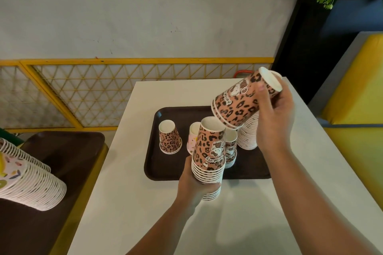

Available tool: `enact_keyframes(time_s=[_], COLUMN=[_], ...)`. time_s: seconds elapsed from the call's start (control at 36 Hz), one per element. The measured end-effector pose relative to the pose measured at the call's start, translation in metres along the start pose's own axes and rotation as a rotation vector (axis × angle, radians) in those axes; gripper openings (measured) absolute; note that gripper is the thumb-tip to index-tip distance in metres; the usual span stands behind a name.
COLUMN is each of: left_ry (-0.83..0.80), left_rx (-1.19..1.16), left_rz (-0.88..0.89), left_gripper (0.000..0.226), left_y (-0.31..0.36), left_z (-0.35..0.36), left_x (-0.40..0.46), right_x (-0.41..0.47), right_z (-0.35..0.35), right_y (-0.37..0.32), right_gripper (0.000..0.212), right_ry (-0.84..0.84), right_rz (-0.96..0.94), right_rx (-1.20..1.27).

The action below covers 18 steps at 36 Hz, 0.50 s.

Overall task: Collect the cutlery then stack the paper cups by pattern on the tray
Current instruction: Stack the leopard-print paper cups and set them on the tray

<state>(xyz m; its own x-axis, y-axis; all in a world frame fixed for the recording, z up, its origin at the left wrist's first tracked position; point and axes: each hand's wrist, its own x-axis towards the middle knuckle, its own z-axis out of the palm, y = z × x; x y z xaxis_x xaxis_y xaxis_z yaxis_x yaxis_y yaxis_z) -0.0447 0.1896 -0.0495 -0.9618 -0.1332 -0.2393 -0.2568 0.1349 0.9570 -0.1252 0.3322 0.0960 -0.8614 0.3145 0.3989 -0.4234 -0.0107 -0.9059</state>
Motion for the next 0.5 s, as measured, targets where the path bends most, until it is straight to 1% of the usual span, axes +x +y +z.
enact_keyframes(time_s=[0.06, 0.14, 0.28, 0.36, 0.5], left_ry=[0.004, 0.009, 0.019, 0.005, -0.001], left_rx=[-0.004, -0.015, -0.046, -0.071, -0.070], left_rz=[-0.004, -0.007, -0.001, 0.008, 0.022], left_gripper=[0.087, 0.085, 0.080, 0.078, 0.075], left_y=[0.000, 0.000, 0.001, 0.002, 0.003], left_z=[-0.001, -0.002, -0.003, -0.003, -0.002], left_x=[0.000, 0.001, 0.002, 0.002, 0.002], right_x=[0.004, 0.006, -0.006, -0.016, -0.030], right_z=[-0.002, -0.004, -0.007, -0.009, -0.012], right_y=[0.005, 0.022, 0.060, 0.074, 0.087], right_gripper=[0.040, 0.041, 0.044, 0.042, 0.051], right_ry=[0.034, 0.059, 0.023, -0.031, -0.170], right_rz=[0.006, 0.005, 0.037, 0.071, 0.185], right_rx=[-0.008, -0.109, -0.263, -0.334, -0.412])
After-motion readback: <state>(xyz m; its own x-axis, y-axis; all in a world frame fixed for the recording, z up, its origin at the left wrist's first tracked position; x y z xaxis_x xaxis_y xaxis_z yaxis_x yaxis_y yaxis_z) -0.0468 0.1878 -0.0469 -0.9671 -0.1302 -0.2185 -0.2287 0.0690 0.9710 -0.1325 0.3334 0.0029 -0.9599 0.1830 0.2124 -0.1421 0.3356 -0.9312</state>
